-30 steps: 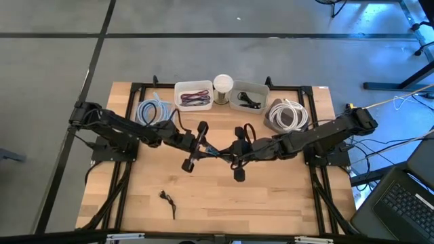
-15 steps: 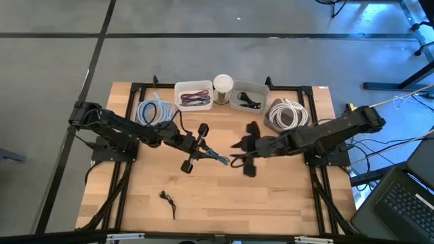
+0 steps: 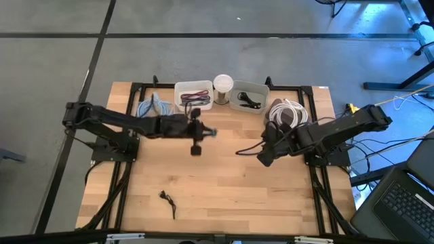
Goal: Pick & Place USB Port
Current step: Put the blue USB cable into the white bin, then put the black USB cable into the gray bin
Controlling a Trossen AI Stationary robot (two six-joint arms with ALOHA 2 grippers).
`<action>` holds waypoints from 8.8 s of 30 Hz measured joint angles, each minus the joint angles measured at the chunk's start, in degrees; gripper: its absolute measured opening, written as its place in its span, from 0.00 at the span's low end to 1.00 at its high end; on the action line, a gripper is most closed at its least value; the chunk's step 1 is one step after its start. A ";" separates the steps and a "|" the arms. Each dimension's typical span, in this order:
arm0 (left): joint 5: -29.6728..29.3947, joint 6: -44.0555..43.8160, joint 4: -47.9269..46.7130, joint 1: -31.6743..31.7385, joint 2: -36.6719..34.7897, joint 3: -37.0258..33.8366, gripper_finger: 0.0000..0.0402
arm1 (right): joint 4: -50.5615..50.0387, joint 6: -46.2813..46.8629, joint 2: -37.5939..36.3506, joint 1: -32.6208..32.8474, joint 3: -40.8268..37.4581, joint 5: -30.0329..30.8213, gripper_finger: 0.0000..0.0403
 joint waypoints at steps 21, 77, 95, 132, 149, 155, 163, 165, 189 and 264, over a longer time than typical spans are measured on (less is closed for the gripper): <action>-25.82 23.16 -28.20 27.95 12.97 12.16 0.04 | 18.42 5.08 0.06 -0.10 -15.24 -0.62 0.41; 10.29 -21.97 -66.66 -9.16 -20.15 15.84 0.32 | 18.72 5.10 0.06 -0.10 -15.26 -1.79 0.40; 8.06 -26.58 -39.25 -34.84 -3.57 -7.36 0.32 | 18.94 5.10 0.06 -0.10 -15.26 -1.85 0.40; -20.71 -16.47 -26.85 -35.65 4.35 -6.26 0.04 | 23.88 4.53 0.08 -0.16 -15.24 -0.97 0.40; -4.73 12.88 -11.73 -2.06 -23.88 -6.19 0.04 | 64.56 -39.81 -0.06 -9.83 -14.91 17.84 0.41; 8.42 13.03 -8.48 12.40 -23.32 -6.15 0.04 | 74.21 -50.47 -0.10 -17.46 -13.36 14.27 0.41; 26.44 10.87 2.33 26.97 -17.81 -6.15 0.04 | 73.31 -52.31 0.45 -27.08 -6.69 -1.98 0.41; 30.25 9.04 5.78 29.23 -15.28 -6.15 0.04 | 72.93 -52.18 0.56 -28.77 -6.47 -5.20 0.41; 45.56 0.38 28.64 29.47 7.70 6.78 0.04 | 77.51 -51.94 0.69 -30.76 -6.34 -19.95 0.40; 41.44 5.48 -30.78 47.17 -36.77 -6.77 0.41 | 17.14 -39.87 -20.44 -35.63 -5.41 3.89 0.07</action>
